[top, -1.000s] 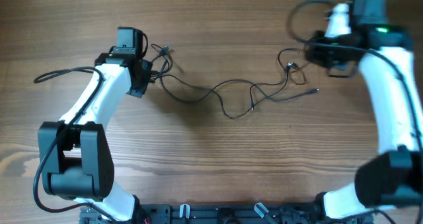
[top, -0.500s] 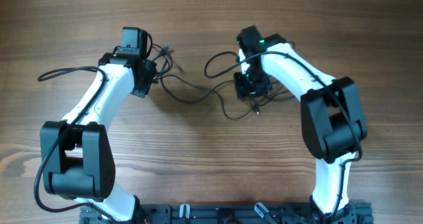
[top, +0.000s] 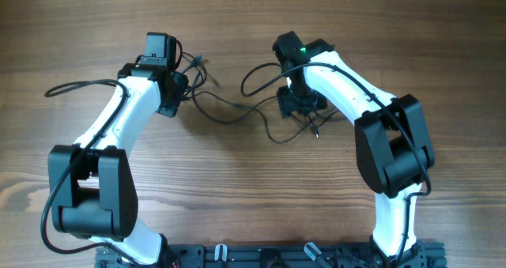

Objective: Untangle cables

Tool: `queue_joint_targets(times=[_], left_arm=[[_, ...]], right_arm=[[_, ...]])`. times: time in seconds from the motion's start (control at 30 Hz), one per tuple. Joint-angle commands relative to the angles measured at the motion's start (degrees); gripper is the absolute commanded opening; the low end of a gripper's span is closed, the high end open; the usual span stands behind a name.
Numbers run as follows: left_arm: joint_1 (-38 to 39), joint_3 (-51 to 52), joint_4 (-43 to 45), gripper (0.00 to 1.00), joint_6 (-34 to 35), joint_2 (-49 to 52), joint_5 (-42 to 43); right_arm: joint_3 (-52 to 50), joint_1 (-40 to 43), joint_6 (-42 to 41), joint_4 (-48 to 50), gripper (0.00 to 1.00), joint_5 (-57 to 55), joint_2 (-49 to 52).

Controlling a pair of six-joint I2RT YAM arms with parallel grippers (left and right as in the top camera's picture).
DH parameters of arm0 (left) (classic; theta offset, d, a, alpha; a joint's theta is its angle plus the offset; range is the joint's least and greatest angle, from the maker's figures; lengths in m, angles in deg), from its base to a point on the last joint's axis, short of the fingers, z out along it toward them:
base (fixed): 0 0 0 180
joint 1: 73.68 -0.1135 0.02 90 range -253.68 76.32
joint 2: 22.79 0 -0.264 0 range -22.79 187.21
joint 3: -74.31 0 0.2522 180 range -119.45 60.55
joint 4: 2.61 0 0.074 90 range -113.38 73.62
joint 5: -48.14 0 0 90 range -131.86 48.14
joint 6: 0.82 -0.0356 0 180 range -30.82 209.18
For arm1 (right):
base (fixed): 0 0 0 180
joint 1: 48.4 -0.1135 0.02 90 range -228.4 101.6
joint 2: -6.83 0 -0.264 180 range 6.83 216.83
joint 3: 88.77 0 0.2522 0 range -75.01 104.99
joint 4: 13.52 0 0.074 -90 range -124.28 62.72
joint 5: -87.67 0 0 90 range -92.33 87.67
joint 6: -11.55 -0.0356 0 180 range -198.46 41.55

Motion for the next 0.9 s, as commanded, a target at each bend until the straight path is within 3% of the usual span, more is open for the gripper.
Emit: queue_joint_targets(times=[0.0, 0.07, 0.1, 0.13, 0.17, 0.33, 0.47, 0.6, 0.87], left_arm=[[0.2, 0.0, -0.2, 0.56, -0.2, -0.5, -0.2], [0.2, 0.0, -0.2, 0.57, -0.2, -0.5, -0.2], [0.2, 0.0, -0.2, 0.57, -0.2, -0.5, -0.2], [0.2, 0.0, -0.3, 0.58, -0.3, -0.5, -0.2], [0.2, 0.0, -0.3, 0.59, -0.3, -0.5, -0.2], [0.2, 0.0, -0.2, 0.61, -0.3, -0.5, -0.2], [0.2, 0.0, -0.5, 0.64, -0.3, -0.5, -0.2], [0.2, 0.0, -0.5, 0.72, -0.2, -0.5, -0.2], [0.2, 0.0, -0.5, 0.81, -0.2, -0.5, -0.2]], right_arm=[[-3.8, -0.2, 1.8, 2.3, 0.65, -3.0, -1.4], [-8.0, -0.2, 1.8, 7.2, 0.43, -0.8, -1.4], [-9.4, -0.2, 1.8, 8.1, 0.41, 1.9, -1.4], [-11.3, -0.2, 1.8, 9.3, 0.17, 5.9, -1.4], [-11.5, -0.2, 1.7, 9.3, 0.04, 7.2, -1.4], [0.2, 0.9, 1.7, 5.6, 0.04, 8.2, -6.1], [11.0, 7.2, 1.7, 6.5, 0.04, -2.1, -17.6], [11.4, 19.1, 1.8, 11.9, 0.04, -14.1, -26.5], [10.8, 47.6, 3.4, 20.8, 0.04, -17.0, -24.1]])
